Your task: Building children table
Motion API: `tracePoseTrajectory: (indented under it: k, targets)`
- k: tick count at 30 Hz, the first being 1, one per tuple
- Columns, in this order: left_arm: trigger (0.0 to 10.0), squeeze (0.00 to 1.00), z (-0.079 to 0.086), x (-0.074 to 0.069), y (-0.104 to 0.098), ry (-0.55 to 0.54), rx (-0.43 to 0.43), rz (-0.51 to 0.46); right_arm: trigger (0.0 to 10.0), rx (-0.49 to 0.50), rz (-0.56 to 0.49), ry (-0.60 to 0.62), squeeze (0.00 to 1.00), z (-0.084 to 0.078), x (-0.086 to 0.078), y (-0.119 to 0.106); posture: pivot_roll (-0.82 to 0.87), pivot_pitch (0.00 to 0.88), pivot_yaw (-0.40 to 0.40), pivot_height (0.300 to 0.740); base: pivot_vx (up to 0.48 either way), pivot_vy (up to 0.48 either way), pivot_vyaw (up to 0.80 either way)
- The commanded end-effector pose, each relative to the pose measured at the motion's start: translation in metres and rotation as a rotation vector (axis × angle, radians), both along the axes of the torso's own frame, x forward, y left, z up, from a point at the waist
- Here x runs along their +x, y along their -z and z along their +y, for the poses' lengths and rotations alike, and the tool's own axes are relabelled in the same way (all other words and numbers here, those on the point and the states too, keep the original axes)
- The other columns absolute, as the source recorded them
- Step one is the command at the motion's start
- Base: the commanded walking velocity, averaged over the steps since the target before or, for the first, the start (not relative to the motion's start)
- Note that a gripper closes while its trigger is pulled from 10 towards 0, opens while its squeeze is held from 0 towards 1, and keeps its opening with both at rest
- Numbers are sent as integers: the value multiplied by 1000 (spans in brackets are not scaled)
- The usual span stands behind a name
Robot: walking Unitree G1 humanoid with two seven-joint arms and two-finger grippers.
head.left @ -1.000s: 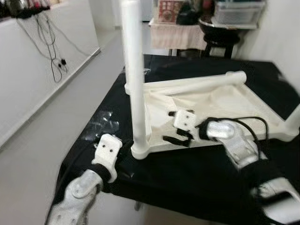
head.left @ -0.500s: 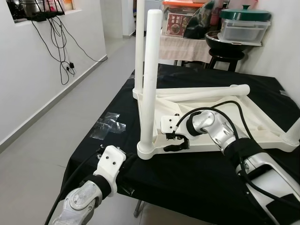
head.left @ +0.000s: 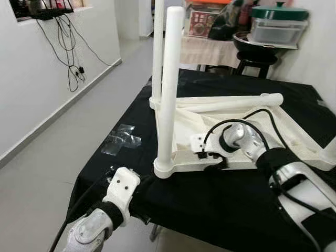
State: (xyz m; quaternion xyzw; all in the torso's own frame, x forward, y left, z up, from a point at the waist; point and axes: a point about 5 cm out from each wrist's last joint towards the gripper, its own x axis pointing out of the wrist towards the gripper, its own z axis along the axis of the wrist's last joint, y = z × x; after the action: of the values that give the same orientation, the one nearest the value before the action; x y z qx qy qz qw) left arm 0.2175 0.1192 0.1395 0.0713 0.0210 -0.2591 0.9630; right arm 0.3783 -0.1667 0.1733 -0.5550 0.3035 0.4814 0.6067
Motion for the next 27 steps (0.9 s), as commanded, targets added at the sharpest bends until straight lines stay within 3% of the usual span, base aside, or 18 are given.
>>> tracePoseTrajectory:
  k: [1, 11, 12, 14, 15, 20, 27]
  targets:
    - [10000, 0, 0, -2, 1, 8, 7, 16, 10000, -39, 17, -19, 0, -2, 0, -1, 66, 24, -59, 740, 0, 0, 0]
    - [10000, 0, 1, -2, 1, 4, 8, 20, 10000, -77, 22, -23, 0, 6, 1, 10, 64, 22, -60, 740, 0, 0, 0]
    - [10000, 0, 1, -2, 1, 3, 10, 21, 8353, -96, -20, 5, 0, 13, 2, 19, 65, 18, -60, 740, 0, 0, 0]
    - [10000, 0, 0, -2, 1, 2, 11, 21, 8353, -99, -39, 19, 0, 16, 3, 22, 66, 18, -60, 740, 0, 0, 0]
    - [10000, 0, 0, -2, 1, 1, 12, 20, 0, -105, -57, 29, 0, 21, 4, 26, 67, 16, -60, 740, 0, 0, 0]
    - [10000, 0, 0, -1, 1, 1, 15, 20, 0, -98, -50, 29, 0, 25, 3, 28, 68, 14, -61, 740, 0, 0, 0]
    - [10000, 0, -1, -1, 2, 1, 16, 19, 0, 2, -24, 9, 0, 44, 4, 22, 66, 4, -70, 740, 0, 0, 0]
